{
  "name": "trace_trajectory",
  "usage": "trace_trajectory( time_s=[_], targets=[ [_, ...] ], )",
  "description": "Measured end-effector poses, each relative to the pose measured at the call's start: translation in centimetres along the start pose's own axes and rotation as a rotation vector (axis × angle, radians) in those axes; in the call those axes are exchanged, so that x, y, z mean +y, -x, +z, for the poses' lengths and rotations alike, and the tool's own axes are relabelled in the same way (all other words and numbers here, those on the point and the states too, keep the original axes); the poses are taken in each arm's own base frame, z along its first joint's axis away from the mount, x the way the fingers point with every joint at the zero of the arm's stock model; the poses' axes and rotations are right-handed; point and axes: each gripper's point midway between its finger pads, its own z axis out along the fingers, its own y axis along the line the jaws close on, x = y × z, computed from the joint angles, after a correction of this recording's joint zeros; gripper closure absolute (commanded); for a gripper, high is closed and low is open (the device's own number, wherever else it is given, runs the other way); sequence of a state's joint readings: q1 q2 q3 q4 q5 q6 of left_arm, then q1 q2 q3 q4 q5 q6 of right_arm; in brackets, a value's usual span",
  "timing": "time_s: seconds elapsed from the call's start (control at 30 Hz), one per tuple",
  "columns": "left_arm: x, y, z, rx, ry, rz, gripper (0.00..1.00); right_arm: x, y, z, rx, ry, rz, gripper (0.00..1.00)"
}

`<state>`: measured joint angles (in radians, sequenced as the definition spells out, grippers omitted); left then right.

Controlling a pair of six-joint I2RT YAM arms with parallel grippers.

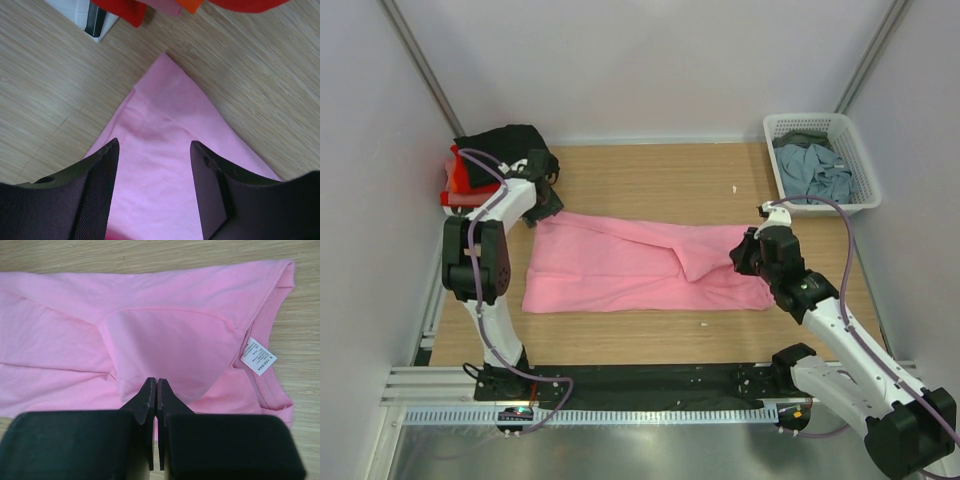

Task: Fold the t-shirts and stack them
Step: Fold the tshirt

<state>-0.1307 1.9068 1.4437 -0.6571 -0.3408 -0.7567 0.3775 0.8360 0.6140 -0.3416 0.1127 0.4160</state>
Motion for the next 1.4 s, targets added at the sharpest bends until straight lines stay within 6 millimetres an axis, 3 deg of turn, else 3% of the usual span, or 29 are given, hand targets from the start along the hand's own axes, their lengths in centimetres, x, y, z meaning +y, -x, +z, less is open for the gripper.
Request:
trace_trajectory(
  time_s=[0.73, 1.13, 1.33, 1.4],
  targets=[
    [-0.7, -0.5, 4.8, -0.010, 0.051, 0.009, 0.44, -0.1, -1.3, 0.9, 0.061, -0.005, -0.004, 0.99],
    [-1.9, 1.6, 4.5, -0.056, 0.033, -0.003, 0.45, 0.0, -1.5, 1.0, 0.070, -0.002, -0.004, 0.99],
    [-2.2, 2.0, 4.6, -0.066, 0.033, -0.006, 0.54, 0.0, -1.8, 1.2, 0.082, -0.001, -0.004, 0.99],
    [-2.1, 1.9, 4.8, -0.062, 0.038, -0.007, 0.68, 0.0, -1.8, 1.2, 0.082, 0.000, -0.004, 0.99]
  ],
)
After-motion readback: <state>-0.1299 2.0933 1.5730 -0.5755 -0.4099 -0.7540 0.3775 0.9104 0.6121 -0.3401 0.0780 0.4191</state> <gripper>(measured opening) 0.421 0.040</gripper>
